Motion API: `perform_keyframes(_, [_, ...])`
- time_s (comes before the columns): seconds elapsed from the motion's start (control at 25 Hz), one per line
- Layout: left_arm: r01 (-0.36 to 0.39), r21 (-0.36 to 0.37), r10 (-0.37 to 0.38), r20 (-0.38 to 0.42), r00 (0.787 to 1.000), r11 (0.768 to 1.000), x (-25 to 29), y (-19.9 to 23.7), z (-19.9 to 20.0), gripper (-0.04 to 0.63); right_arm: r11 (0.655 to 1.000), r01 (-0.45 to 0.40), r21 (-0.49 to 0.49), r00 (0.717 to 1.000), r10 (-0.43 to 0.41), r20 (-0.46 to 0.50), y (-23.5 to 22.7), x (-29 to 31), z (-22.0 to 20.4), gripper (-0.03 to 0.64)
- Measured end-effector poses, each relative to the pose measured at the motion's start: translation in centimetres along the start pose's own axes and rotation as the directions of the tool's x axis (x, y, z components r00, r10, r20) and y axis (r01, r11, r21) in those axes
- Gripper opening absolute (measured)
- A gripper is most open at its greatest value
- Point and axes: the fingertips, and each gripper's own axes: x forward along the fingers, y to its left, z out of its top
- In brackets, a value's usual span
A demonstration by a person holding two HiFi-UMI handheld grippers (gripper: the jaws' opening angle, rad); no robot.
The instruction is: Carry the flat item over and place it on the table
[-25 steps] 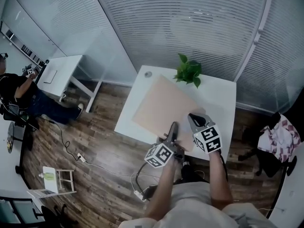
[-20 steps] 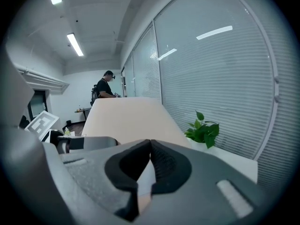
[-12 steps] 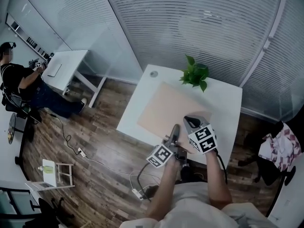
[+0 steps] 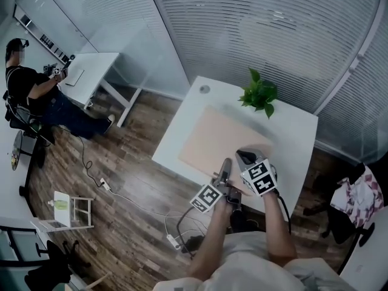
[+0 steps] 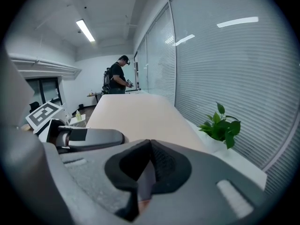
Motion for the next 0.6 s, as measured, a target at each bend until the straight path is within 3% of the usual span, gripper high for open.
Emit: perform_keyframes(0.6, [-0.076,-0.085,0.077,0.004,0.997,0.993,2.0,3.3,-0.8,0.276,0.999,-0.035,-0.030,0.997,0.033,-0.074,-1.1,3.0,-2.2,0.002])
